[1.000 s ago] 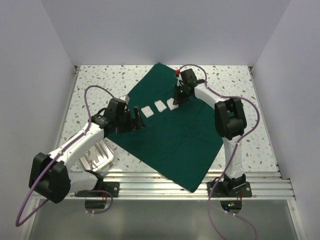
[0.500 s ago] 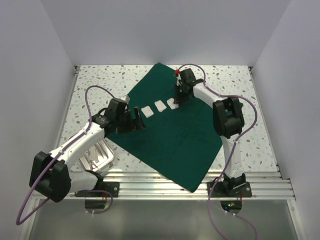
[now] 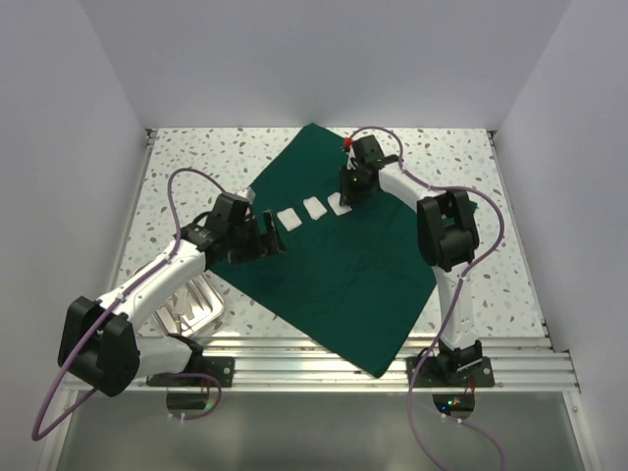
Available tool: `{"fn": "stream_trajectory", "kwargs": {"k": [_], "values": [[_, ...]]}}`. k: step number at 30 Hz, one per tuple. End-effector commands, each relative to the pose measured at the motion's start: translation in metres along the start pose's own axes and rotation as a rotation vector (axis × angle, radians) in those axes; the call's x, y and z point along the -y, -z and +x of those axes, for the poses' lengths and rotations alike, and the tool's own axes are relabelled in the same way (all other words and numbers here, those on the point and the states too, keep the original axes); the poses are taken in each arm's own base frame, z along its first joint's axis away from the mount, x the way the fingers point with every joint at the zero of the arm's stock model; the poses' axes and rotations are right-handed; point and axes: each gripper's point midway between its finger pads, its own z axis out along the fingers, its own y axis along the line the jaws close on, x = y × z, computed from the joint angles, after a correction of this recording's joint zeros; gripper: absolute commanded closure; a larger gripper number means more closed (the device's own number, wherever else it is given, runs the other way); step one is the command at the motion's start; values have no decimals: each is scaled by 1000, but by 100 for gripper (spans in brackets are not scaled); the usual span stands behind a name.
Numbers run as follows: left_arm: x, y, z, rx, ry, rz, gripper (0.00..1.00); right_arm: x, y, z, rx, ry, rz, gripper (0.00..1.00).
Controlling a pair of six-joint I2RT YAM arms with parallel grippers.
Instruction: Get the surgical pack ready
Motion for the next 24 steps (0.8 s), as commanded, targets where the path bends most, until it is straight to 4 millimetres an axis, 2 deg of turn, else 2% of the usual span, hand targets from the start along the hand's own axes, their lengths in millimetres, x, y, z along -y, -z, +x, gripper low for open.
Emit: {"fn": "stream_trajectory", "kwargs": {"k": [1,11,19,24], "values": [[7,-3,-4,21,-21,29,5,-1,25,-21,54,25,27,68],[9,-3,-2,20,-25,35,5,0,40,-15,41,18,31,61],[8,-4,0,14,-26,35,5,2,36,-1,0,-68,-23,54],[8,-5,0,14,-28,35,5,-1,30,3,-7,-107,-68,54]]}}
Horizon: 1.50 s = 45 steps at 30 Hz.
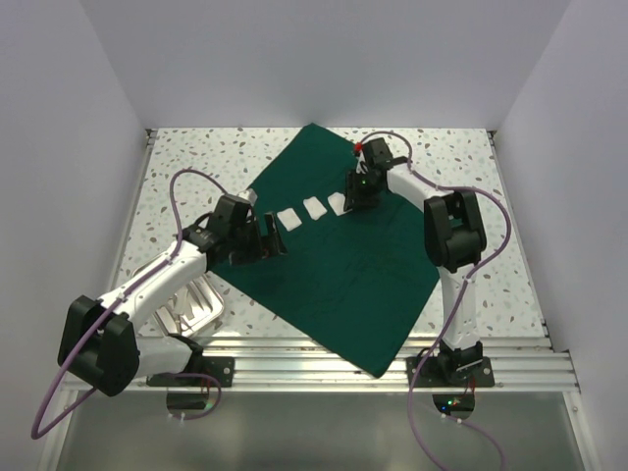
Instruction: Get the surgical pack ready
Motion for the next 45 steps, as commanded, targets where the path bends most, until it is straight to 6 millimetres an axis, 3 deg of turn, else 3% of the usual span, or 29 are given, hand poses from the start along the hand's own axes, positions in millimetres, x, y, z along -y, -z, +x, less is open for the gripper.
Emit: {"fn": "stream_trajectory", "kwargs": {"k": [1,11,26,40,45], "values": [[8,-3,-6,23,-18,33,6,-15,18,-14,44,-35,-76,54],[7,-3,-4,18,-17,32,5,-29,11,-14,28,-90,-178,60],[8,-5,-3,9,-22,36,6,-8,5,-11,19,-136,-111,66],[8,-6,-3,7,-21,36,5,-11,-14,-3,-15,-151,-159,66],[8,-6,-3,7,-21,34,6,-10,-12,-4,-8,-148,-154,67]]}}
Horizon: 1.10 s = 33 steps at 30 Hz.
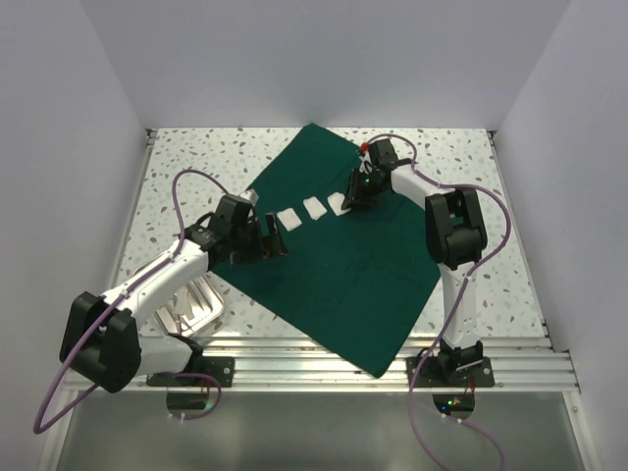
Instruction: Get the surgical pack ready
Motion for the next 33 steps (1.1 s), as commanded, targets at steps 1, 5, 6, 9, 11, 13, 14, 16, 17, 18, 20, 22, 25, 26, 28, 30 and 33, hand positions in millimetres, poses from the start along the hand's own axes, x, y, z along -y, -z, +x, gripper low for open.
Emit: {"fn": "stream_trajectory", "kwargs": {"k": [1,5,6,9,11,13,14,16,17,18,20,22,25,26,28,30,33], "values": [[8,-2,-3,16,-21,32,5,1,-6,-2,5,-2,-8,67],[8,-2,-3,14,-19,32,6,4,-11,-2,3,-16,-2,71],[8,-2,-3,14,-19,32,5,3,-12,-3,5,-20,-5,72],[6,-3,-3,14,-17,27,6,2,-13,-6,15,-29,-12,75],[6,-4,-3,12,-17,27,5,1,-12,-8,20,-28,-7,78],[7,-4,-3,12,-16,27,5,-2,-7,-12,34,-22,-6,81],[6,-4,-3,12,-17,25,6,-3,-5,-12,40,-19,-10,83],[10,-4,-6,21,-21,38,6,-12,6,-26,101,-5,-37,88],[12,-4,-7,20,-24,46,5,-15,9,-26,109,1,-46,90],[15,-4,-9,24,-31,61,5,-18,12,-28,116,6,-55,94],[29,-1,-13,35,-52,131,5,-27,19,-32,117,16,-82,100],[39,1,-18,57,-63,184,5,-33,24,-32,112,23,-106,100],[50,6,-27,102,-81,239,5,-41,36,-33,127,24,-132,100],[54,8,-29,113,-85,258,5,-46,43,-33,135,29,-144,100],[63,9,-30,126,-87,309,5,-50,49,-35,150,21,-164,100],[72,11,-35,150,-76,362,5,-61,59,-35,163,20,-205,100],[81,10,-35,158,-56,420,6,-70,72,-33,176,9,-239,100]]}}
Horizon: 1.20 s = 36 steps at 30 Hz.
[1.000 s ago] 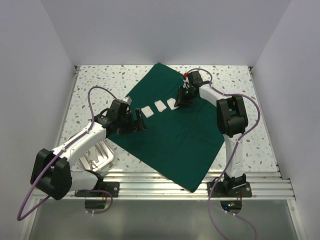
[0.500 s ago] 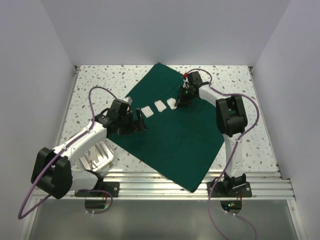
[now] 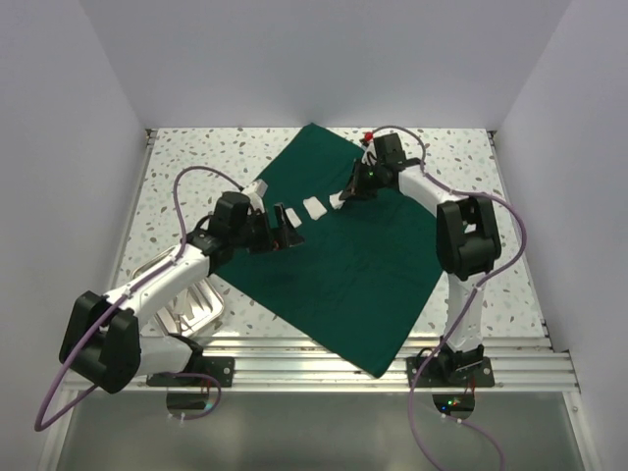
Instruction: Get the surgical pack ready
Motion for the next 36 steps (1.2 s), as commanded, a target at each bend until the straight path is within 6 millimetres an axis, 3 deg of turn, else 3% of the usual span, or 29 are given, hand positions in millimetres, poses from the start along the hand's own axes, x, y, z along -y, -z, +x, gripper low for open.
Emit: {"fn": "stream_trajectory", "kwargs": {"k": [1,11,16,22,24,36], "values": [[31,1,-14,68,-9,160,6,-42,35,-22,89,23,-120,100],[48,-9,-21,110,58,288,6,-70,73,10,73,17,-210,100],[63,-11,-22,87,102,369,2,-98,90,31,68,58,-264,100],[73,-6,-32,99,213,412,0,-126,98,54,46,111,-319,100],[73,-5,-34,81,284,424,0,-136,103,59,46,126,-348,100],[69,-6,-22,-10,584,460,2,-154,115,68,62,135,-419,100]]}}
